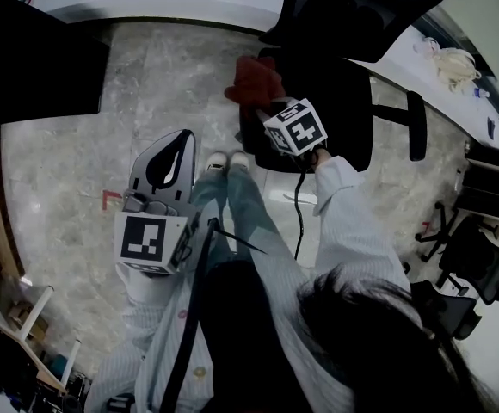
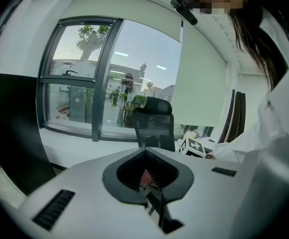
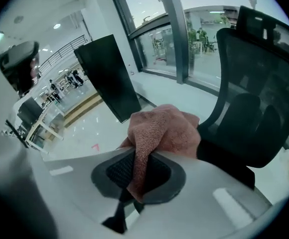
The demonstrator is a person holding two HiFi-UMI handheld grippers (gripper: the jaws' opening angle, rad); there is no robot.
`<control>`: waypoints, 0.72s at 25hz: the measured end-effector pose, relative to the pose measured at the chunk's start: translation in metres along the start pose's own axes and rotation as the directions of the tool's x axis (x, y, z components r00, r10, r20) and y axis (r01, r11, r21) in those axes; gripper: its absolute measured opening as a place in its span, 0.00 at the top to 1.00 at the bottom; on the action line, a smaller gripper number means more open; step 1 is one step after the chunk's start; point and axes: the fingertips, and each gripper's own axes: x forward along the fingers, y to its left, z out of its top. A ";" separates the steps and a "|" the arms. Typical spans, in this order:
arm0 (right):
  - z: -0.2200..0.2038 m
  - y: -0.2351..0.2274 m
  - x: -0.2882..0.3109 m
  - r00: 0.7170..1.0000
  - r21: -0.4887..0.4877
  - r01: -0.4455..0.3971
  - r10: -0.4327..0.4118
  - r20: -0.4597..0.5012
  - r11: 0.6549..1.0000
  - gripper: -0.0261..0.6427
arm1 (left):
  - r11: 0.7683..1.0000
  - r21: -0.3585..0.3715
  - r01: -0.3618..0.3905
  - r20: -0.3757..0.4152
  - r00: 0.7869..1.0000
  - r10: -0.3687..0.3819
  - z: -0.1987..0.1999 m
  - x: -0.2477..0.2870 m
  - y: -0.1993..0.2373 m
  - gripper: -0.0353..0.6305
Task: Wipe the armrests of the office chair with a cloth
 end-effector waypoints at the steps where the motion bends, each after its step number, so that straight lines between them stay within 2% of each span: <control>1: -0.010 0.013 -0.005 1.000 -0.012 -0.018 0.018 -0.004 1.000 0.93 | 1.000 0.002 0.004 0.003 1.000 -0.004 0.002 0.002 -0.003 0.94; 6: -0.057 0.065 -0.028 0.996 -0.008 -0.089 0.089 0.003 0.996 0.93 | 0.998 0.026 0.062 0.005 0.998 -0.062 0.006 0.012 -0.020 0.94; 10: -0.077 0.084 -0.038 0.994 0.001 -0.107 0.107 0.007 0.994 0.92 | 0.997 0.034 0.074 0.022 0.997 -0.075 0.006 0.016 -0.028 0.94; 14: -0.073 0.073 -0.038 0.995 0.010 -0.096 0.096 0.034 0.995 0.92 | 0.996 0.030 0.084 -0.013 0.996 -0.084 0.001 0.014 -0.033 0.94; 18: -0.050 0.032 -0.026 0.991 0.139 -0.105 0.093 0.091 0.985 0.92 | 0.999 0.025 0.046 -0.006 0.999 -0.046 -0.005 0.007 -0.022 0.94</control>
